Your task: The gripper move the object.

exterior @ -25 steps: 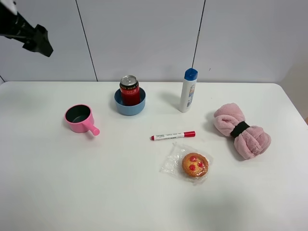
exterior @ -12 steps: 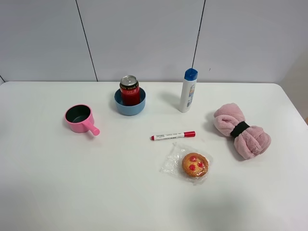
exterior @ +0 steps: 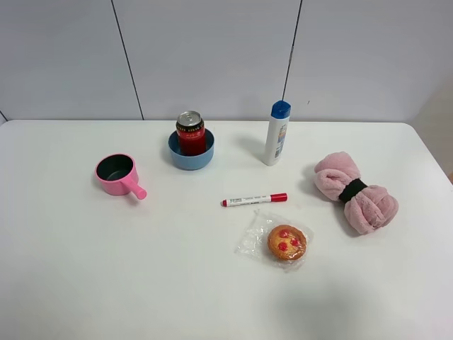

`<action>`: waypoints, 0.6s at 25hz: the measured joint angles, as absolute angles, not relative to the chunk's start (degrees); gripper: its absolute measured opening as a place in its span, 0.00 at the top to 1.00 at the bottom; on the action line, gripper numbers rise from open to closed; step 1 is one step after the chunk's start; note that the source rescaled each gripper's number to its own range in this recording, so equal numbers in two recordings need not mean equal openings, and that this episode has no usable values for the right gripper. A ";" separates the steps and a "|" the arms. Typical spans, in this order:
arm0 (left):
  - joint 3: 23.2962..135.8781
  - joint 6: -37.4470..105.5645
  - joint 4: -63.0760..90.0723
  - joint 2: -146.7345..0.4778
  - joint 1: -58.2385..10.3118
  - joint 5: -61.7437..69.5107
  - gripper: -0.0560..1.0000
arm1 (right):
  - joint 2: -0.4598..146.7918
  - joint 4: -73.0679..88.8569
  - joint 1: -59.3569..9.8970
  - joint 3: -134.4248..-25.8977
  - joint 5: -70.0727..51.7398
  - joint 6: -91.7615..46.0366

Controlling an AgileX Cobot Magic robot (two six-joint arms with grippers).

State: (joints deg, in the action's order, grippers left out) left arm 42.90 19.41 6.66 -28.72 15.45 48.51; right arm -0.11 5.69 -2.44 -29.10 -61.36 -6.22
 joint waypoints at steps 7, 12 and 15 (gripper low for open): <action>39.25 19.41 9.04 -17.30 15.45 52.32 0.02 | -0.11 5.69 -2.44 -29.10 -61.36 -6.22; 39.17 19.36 9.26 -12.25 15.45 55.41 0.02 | -0.11 5.69 -2.44 -29.10 -61.36 -6.22; 39.15 19.36 9.55 -9.67 15.45 56.61 0.01 | -0.11 5.69 -2.44 -29.10 -61.36 -6.22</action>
